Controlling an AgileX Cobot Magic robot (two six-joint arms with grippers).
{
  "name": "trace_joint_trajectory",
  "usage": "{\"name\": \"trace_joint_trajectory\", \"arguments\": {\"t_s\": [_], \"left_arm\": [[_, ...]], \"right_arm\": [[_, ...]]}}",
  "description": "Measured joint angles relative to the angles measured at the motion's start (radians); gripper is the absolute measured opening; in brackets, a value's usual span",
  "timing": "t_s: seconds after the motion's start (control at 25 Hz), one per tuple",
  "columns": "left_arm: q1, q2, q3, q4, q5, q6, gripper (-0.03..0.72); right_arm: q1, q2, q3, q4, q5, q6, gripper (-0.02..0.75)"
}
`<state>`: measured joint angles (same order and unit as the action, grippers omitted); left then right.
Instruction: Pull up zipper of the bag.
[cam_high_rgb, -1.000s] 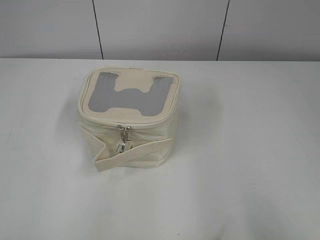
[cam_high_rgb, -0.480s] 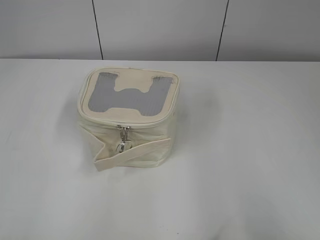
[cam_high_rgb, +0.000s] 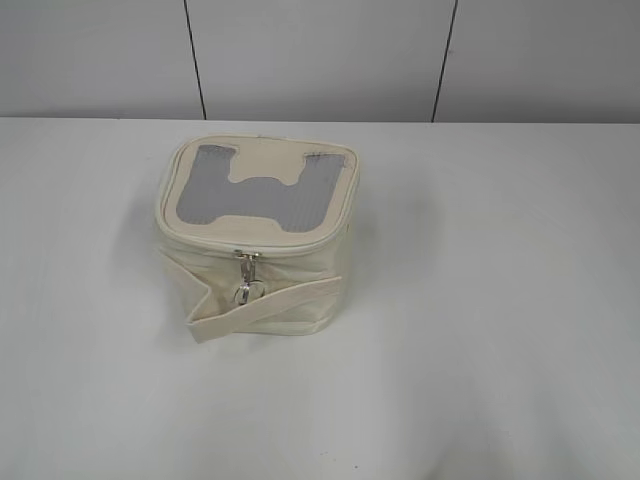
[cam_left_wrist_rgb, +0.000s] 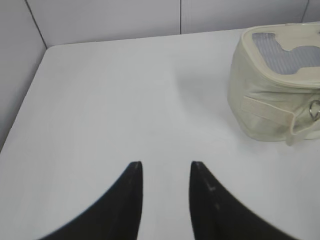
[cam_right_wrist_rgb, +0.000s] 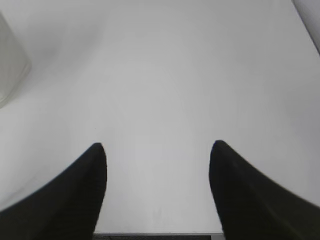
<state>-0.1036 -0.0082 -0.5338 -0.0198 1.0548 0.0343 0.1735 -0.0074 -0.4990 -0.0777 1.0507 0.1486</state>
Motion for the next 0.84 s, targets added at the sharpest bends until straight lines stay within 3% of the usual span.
{"name": "trace_joint_trajectory", "arguments": {"t_s": [0.12,0.84], "left_arm": [[0.006,0.0,0.0,0.0,0.0,0.0,0.24],[0.006,0.0,0.0,0.0,0.0,0.0,0.24]], "right_arm": [[-0.045,0.0,0.0,0.0,0.0,0.0,0.507],[-0.048,0.0,0.0,0.0,0.0,0.0,0.506]]}}
